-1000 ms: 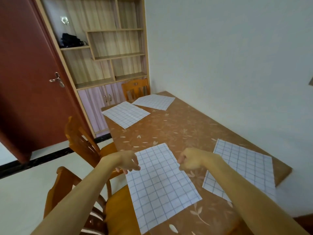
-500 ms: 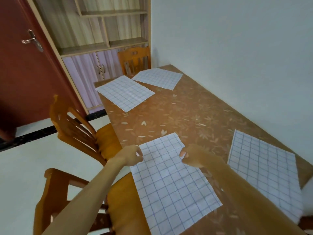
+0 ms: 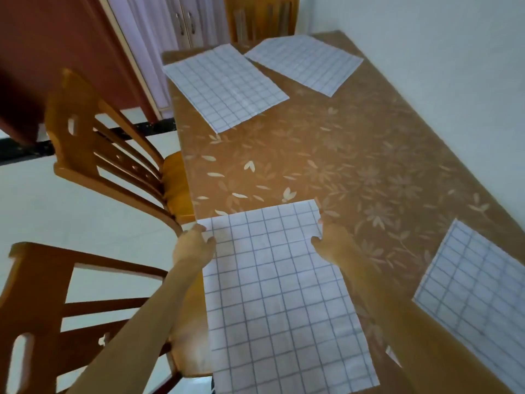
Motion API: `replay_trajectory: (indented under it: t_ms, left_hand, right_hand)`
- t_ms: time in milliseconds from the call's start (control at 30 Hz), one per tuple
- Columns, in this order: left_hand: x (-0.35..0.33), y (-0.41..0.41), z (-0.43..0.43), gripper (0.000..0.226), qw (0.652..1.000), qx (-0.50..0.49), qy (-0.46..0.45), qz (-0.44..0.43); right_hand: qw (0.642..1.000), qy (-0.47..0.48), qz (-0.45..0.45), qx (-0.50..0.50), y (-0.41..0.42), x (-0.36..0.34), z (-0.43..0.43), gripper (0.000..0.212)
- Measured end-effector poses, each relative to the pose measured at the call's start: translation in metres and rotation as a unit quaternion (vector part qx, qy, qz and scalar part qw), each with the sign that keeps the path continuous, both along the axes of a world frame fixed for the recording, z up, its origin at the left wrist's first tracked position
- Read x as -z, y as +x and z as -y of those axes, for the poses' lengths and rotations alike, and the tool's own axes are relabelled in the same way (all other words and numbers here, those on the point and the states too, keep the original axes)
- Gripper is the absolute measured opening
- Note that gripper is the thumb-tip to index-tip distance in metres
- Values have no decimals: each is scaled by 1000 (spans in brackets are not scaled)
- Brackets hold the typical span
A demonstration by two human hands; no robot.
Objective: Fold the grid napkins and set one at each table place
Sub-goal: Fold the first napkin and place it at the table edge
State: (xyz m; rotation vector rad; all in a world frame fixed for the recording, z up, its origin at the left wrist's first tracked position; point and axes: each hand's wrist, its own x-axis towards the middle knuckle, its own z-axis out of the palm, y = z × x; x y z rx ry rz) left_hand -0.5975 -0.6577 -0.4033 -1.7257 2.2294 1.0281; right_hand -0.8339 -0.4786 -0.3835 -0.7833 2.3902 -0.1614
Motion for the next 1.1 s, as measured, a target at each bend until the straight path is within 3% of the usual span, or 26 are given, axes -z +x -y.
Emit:
replay_trajectory:
  t_ms: [167,333,433,567,667,733,900,1100]
  left_hand:
    - [30,-14,2,61,995,-98,4,23]
    - [50,-23,4,57,988,-153,3,29]
    - [50,-23,6,57,983,-183,-12,31]
    - [44,-19,8,54,982,-186,-31,33]
    - [36,-17,9,35,981,-183,-57,26]
    - [30,-13,8,24,983,-169,-62,19]
    - [4,-5,-2,24,991,-113,-61,-34]
    - [-58,-13,-33,18,985,-31,-42,-164]
  right_hand:
    - [999,-16,1,52,-26,47,27,60]
    - [997,-14,-26,69,-34,74,39,83]
    - [994,-50,9,96,-39,84,38,96]
    - [981,-130,46,139,-40,86,32,60]
    - [981,-162,35,98,-34,73,26,41]
    - [979,-183,33,79,-30,64,24,37]
    - [963,-262,19,56,-14,35,18,48]
    - [951,-310,-14,0,23,-10,13,21]
